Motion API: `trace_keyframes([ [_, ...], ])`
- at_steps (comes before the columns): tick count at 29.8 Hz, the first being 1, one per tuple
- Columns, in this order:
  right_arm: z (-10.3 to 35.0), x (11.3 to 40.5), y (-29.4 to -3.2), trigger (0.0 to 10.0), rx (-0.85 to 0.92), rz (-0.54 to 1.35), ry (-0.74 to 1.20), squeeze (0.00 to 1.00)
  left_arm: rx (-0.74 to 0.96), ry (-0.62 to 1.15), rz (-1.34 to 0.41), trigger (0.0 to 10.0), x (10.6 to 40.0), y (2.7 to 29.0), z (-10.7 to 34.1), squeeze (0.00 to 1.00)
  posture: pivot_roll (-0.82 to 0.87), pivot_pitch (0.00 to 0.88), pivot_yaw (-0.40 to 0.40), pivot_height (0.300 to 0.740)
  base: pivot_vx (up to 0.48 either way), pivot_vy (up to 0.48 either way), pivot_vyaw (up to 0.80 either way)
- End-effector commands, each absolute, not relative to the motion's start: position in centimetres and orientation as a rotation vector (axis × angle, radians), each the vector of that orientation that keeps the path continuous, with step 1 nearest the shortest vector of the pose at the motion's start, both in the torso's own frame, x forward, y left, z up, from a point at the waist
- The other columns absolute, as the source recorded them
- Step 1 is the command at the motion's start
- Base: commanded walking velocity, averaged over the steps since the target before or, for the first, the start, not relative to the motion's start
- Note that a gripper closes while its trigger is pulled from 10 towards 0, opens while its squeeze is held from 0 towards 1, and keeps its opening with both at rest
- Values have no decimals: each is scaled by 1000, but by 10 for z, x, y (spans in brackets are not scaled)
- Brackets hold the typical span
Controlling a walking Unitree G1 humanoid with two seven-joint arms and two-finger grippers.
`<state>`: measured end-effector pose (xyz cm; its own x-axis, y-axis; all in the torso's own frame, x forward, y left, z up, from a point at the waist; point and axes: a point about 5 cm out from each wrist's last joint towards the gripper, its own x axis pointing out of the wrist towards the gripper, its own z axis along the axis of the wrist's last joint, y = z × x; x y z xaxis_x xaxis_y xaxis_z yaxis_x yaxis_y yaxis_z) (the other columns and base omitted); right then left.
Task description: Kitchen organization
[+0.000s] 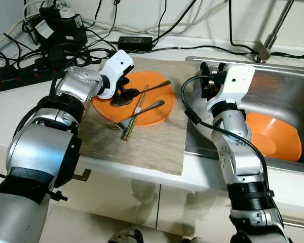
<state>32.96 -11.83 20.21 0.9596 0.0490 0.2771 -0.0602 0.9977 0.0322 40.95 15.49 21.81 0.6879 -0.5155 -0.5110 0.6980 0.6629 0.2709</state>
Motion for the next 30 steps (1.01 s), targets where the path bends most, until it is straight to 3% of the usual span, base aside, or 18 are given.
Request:
trace_keyframes([
  [1,207,327,-117,10000,44,59,-295,0,485,402,-699,10000,411,155,224,0,-117,10,91,740,0,0,0],
  [30,208,315,-116,10000,48,52,-272,0,417,506,-675,10000,406,146,193,0,-170,14,113,740,0,0,0],
])
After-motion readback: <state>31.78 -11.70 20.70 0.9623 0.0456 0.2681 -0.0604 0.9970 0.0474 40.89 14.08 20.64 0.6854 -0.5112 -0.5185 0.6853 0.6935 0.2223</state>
